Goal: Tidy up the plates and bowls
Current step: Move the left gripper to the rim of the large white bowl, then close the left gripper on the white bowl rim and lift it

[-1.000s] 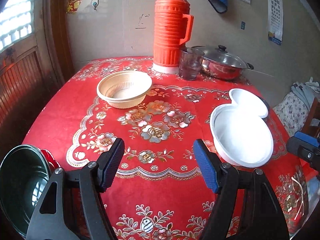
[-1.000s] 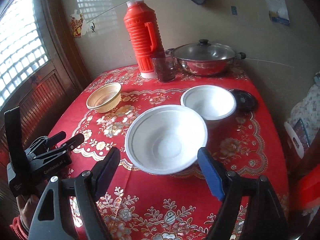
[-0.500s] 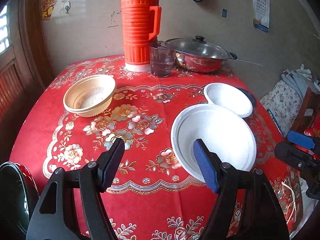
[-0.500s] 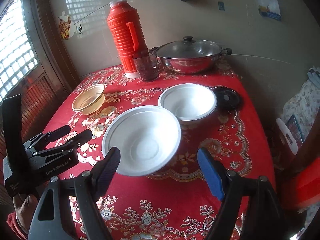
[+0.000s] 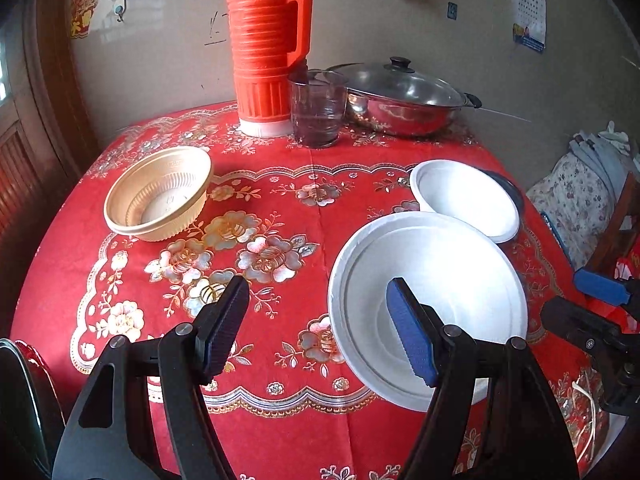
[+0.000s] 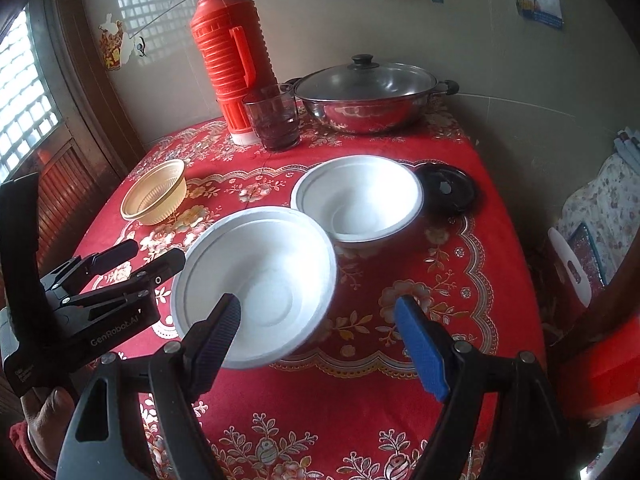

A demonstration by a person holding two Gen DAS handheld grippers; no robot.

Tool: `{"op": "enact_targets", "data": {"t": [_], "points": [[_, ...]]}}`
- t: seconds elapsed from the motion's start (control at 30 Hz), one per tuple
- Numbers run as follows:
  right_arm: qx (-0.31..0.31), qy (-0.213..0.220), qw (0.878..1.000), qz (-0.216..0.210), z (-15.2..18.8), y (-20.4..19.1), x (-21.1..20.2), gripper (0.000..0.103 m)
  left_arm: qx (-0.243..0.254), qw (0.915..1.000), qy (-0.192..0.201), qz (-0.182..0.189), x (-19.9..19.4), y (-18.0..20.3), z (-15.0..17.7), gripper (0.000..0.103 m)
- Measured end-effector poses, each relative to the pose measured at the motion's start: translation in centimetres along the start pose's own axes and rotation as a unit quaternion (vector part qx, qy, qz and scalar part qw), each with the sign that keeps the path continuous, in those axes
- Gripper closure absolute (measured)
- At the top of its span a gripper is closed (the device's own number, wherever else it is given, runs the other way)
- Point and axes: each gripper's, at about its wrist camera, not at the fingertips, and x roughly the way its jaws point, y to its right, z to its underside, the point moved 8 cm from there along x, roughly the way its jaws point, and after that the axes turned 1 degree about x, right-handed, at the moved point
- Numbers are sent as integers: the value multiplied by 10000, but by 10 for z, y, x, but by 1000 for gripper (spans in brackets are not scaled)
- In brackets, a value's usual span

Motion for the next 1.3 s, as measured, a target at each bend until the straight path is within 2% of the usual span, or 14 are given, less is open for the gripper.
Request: {"op": "enact_targets", "data": {"t": [0.33,0.8,0.9,1.03,1.1,1.17,1.23,1.3], "points": [[49,-293,9994,-176,2,-1,23,23,34,9998,-176,10,20,2,-2,31],[-141,-598,9980,-137,0,-3,53,24,54,9990,-437,71,45,5,-1,31],[-242,-575,9979,-194,0,-6,58,42,92,9987,-503,91,50,7,1,31],[-276,-646,9974,-177,1,-7,67,57,155,9976,-652,184,57,12,6,33],[-277,-643,9974,-173,1,-6,69,60,196,9970,-719,192,59,14,8,45],[-255,-619,9976,-195,1,-6,68,64,227,9970,-720,177,59,15,8,50],[-261,-586,9977,-225,1,-6,66,70,225,9968,-736,207,59,15,9,52],[-260,-561,9978,-253,0,-7,65,71,219,9964,-779,251,60,16,11,52]]}}
